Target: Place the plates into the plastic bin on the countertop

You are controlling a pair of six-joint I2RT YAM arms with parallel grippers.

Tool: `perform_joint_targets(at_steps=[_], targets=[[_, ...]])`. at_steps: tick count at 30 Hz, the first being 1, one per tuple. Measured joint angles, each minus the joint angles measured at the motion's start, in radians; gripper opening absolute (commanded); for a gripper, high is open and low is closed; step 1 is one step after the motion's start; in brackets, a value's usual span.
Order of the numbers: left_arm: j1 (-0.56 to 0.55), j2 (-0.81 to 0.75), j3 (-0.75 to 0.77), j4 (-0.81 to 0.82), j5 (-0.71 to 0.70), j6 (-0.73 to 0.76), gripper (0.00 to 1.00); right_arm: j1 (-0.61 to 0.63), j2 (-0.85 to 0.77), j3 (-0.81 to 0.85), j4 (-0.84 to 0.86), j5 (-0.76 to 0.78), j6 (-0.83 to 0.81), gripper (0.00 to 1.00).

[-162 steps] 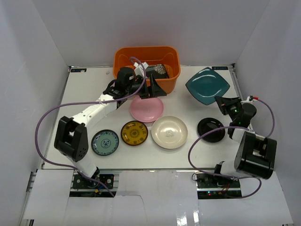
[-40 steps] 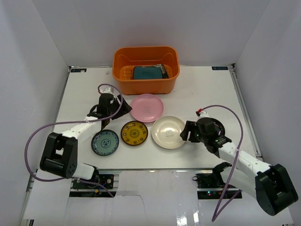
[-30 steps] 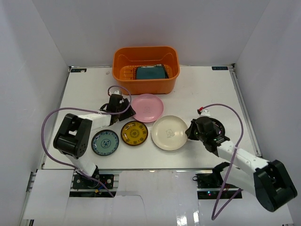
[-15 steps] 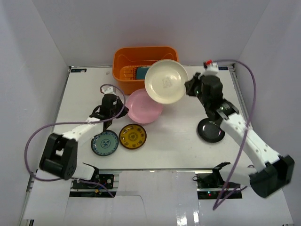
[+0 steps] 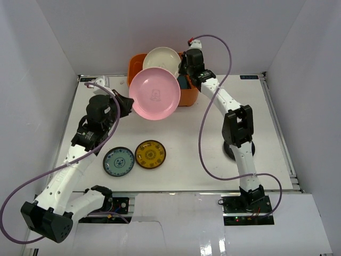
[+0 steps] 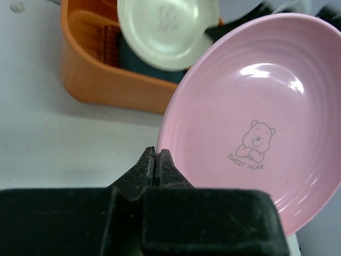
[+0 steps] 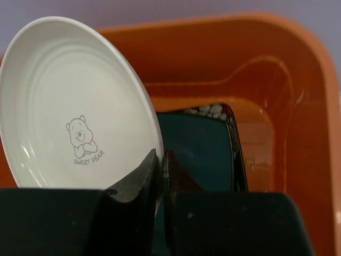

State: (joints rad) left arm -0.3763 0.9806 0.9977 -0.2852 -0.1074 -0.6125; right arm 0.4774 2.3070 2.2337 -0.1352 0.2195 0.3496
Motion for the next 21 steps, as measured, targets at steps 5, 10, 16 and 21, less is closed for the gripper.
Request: perform_joint_targets(at_steps=[5, 10, 16, 21], targets=[[0.001, 0.171, 0.245, -0.01, -0.043, 0.038, 0.0, -0.029, 0.088, -0.009, -0.045, -0.074, 0.027, 0.71], [0.002, 0.481, 0.503, 0.029, -0.043, 0.066, 0.0, -0.09, -0.118, -0.328, 0.053, -0.178, 0.069, 0.7], [0.021, 0.919, 0.802, -0.013, -0.031, 0.081, 0.0, -0.214, -0.724, -0.882, 0.162, -0.22, 0.086, 0.54], [0.048, 1.197, 0.986, -0.081, -0.025, 0.08, 0.04, -0.287, -1.255, -1.347, 0.252, -0.148, 0.092, 0.52]])
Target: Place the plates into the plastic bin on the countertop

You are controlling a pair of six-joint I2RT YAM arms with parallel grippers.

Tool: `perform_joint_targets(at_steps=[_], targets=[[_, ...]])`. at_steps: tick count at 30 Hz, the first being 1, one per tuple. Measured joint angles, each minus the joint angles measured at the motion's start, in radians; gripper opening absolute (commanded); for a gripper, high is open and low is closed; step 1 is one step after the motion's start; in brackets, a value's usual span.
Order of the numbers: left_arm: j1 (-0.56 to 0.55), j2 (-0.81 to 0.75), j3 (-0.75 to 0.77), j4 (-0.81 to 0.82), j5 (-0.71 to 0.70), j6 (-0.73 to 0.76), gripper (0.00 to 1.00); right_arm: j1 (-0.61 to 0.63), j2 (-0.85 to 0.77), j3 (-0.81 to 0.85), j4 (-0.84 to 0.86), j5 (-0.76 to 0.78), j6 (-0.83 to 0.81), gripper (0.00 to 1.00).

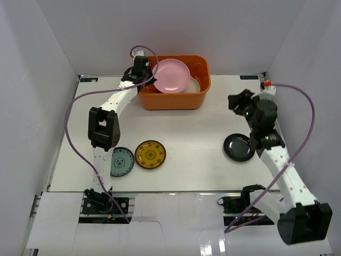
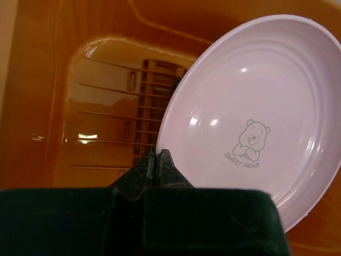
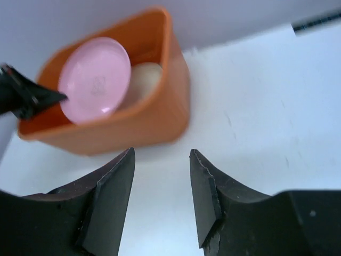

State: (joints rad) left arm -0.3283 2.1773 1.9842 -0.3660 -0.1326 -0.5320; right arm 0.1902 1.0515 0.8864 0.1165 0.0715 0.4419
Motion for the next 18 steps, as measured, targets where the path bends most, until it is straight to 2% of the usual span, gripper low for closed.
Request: perform_joint_targets(at_steps=[1, 2, 3, 5, 7, 10, 12, 15, 18], targets=[[0.005, 0.041, 0.032, -0.024, 0.002, 0.0, 0.35, -0.004, -0.091, -0.095, -0.01, 0.013, 0.003, 0.57], [0.01, 0.08, 0.071, -0.043, 0.007, 0.005, 0.54, -0.01, -0.151, -0.169, -0.033, 0.025, 0.009, 0.62], [0.015, 0.125, 0.115, -0.055, 0.019, 0.004, 0.72, -0.022, -0.203, -0.237, -0.067, 0.039, 0.016, 0.79], [0.021, 0.177, 0.181, -0.078, 0.044, -0.003, 0.95, -0.064, -0.296, -0.36, -0.161, 0.08, 0.031, 0.9], [0.026, 0.189, 0.206, -0.082, 0.086, -0.012, 0.98, -0.101, -0.386, -0.454, -0.27, 0.136, 0.043, 0.93], [0.026, 0.159, 0.212, -0.084, 0.14, -0.02, 0.98, -0.143, -0.494, -0.526, -0.386, 0.218, 0.074, 0.9], [0.025, 0.089, 0.157, -0.076, 0.171, -0.029, 0.98, -0.156, -0.533, -0.554, -0.428, 0.251, 0.117, 0.87], [0.019, -0.123, -0.056, -0.045, 0.185, -0.043, 0.97, -0.173, -0.528, -0.581, -0.454, 0.289, 0.181, 0.84], [0.011, -0.477, -0.394, -0.006, 0.164, -0.072, 0.91, -0.215, -0.504, -0.621, -0.468, 0.301, 0.229, 0.84]])
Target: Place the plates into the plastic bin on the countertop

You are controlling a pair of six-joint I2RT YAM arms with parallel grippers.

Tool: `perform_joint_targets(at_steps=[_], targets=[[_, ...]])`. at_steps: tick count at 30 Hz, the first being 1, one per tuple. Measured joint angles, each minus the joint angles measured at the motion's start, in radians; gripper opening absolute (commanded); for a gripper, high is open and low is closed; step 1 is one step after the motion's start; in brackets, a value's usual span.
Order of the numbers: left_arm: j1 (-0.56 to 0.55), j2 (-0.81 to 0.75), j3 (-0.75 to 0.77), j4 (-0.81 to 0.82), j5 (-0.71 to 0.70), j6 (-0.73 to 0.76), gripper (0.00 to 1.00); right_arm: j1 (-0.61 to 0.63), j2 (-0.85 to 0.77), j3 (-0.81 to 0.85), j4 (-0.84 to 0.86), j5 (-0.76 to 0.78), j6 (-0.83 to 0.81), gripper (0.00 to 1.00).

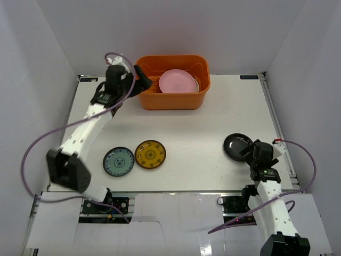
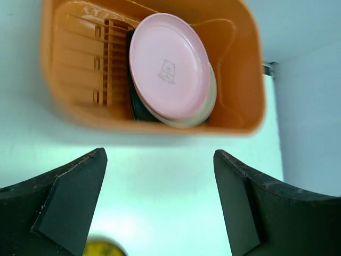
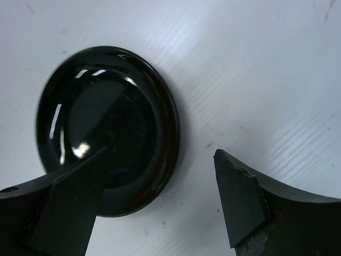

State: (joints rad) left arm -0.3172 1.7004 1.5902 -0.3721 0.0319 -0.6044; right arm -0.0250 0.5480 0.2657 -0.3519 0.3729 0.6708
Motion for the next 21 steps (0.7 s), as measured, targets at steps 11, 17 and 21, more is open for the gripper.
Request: perform_joint_targets(at_steps=[11, 17, 21], targets=[[-0.042, -1.047, -0.874, -0.142, 0.0, -0.206, 0.83, -0.106, 0.211, -0.143, 0.365, -0.141, 0.121, 0.08], [-0.043, -1.283, -1.114, -0.37, 0.052, -0.366, 0.88, -0.111, 0.259, -0.166, 0.478, -0.267, 0.168, 0.08], [-0.047, -1.337, -1.212, -0.391, 0.077, -0.446, 0.89, -0.111, 0.278, -0.166, 0.506, -0.322, 0.163, 0.08]])
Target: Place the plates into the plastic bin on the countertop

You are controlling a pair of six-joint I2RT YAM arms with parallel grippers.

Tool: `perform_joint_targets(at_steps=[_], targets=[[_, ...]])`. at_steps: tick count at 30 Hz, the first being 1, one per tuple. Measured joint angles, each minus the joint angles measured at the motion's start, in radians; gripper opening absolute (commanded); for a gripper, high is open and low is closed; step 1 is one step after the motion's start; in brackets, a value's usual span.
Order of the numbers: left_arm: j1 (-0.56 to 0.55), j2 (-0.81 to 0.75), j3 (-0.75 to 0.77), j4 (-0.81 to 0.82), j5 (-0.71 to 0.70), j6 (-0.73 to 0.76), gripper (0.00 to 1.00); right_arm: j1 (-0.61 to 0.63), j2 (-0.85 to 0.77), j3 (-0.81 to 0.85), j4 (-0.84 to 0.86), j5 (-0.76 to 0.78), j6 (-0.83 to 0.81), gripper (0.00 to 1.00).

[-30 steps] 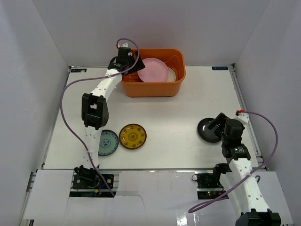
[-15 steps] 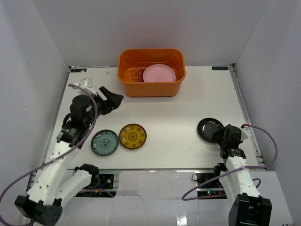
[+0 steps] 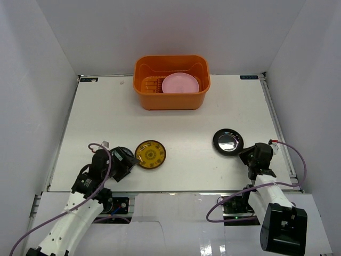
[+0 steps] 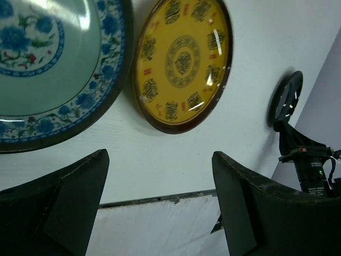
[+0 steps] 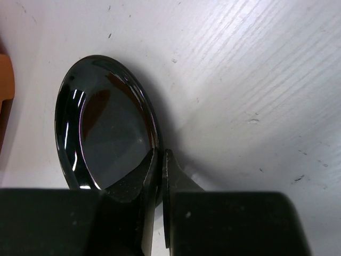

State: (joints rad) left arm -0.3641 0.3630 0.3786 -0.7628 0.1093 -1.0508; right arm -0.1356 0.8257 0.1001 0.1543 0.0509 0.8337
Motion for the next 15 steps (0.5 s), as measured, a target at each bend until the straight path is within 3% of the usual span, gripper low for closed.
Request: perform_joint_targets(at_steps=[8, 11, 15], targets=[[-0.09, 0.062, -0.113, 0.047, -0.01, -0.108, 0.89, 0.0, 0.025, 0.001, 0.03, -0.089, -0.034, 0.08], [-0.189, 0.16, -0.113, 0.124, -0.074, -0.153, 0.88, 0.0, 0.025, 0.001, 0.031, -0.113, -0.045, 0.08], [-0.403, 0.353, -0.089, 0.247, -0.211, -0.253, 0.78, 0.0, 0.01, 0.001, 0.024, -0.13, -0.065, 0.08]])
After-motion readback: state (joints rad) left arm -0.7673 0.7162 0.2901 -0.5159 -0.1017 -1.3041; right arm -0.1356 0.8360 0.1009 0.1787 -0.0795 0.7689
